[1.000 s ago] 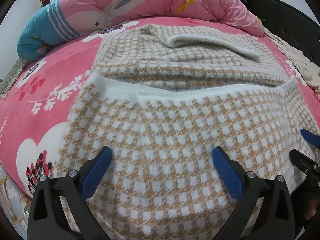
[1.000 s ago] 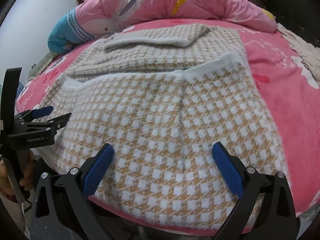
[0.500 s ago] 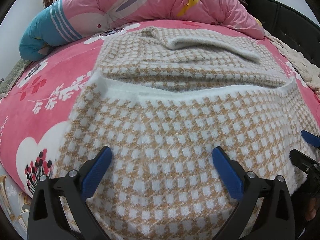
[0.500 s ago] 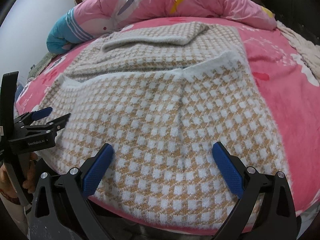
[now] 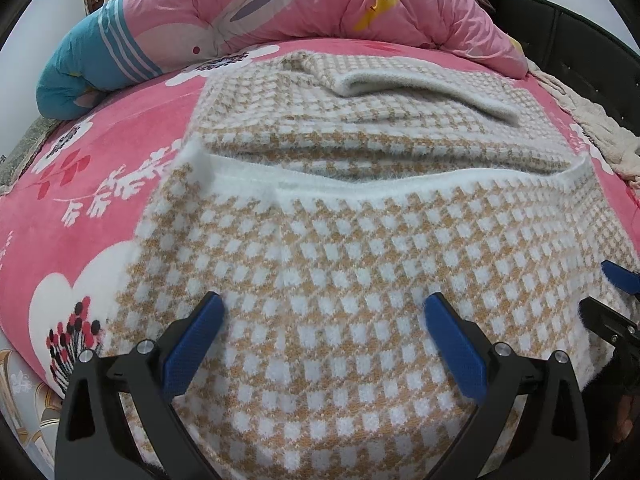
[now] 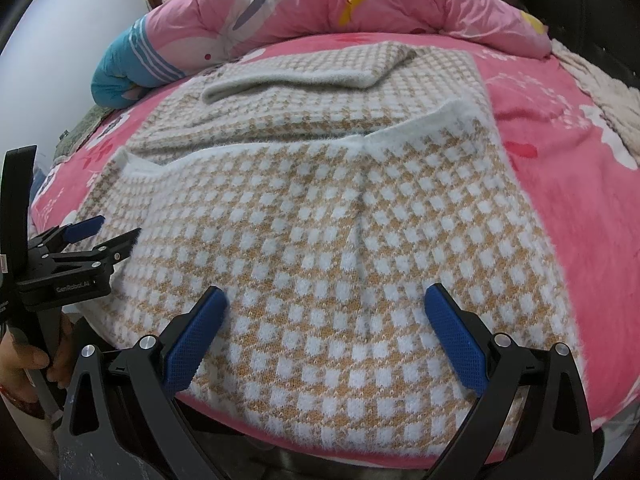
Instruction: Fold large clothes
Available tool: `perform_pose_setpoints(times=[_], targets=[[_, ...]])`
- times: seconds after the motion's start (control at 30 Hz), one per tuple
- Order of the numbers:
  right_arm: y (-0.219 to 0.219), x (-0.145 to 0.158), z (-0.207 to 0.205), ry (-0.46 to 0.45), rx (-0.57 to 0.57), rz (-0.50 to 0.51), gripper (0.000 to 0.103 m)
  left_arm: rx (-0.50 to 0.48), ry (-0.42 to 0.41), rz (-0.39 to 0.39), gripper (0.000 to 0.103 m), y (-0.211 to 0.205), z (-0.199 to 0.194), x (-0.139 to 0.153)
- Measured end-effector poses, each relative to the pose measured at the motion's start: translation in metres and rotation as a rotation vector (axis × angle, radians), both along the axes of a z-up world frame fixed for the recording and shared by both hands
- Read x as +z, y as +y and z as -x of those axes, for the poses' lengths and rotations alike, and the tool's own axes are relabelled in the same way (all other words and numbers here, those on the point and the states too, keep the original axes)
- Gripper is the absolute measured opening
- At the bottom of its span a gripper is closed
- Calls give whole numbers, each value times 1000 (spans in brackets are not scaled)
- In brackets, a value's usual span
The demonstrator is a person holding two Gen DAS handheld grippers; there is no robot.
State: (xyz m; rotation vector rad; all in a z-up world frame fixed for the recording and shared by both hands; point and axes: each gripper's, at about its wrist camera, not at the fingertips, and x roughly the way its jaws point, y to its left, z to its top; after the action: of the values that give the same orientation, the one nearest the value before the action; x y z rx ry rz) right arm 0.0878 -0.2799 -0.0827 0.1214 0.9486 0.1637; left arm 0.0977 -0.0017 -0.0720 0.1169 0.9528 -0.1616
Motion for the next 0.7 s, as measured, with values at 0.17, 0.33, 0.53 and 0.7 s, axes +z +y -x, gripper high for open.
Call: perform_pose_setpoints(times=[0.17, 0.33, 0.53, 0.7], targets=[[0, 0, 0, -1, 1, 0, 95, -1, -2, 2, 99, 1, 0, 1], [0, 0, 0, 1, 2, 0, 95, 0, 1, 0, 99, 1, 0, 1], [0, 0, 0, -1, 2, 0, 95, 0, 0, 1, 99, 1, 1, 1], [0, 0, 0, 0, 2, 0, 95, -1, 0, 1, 99, 1, 1, 1]])
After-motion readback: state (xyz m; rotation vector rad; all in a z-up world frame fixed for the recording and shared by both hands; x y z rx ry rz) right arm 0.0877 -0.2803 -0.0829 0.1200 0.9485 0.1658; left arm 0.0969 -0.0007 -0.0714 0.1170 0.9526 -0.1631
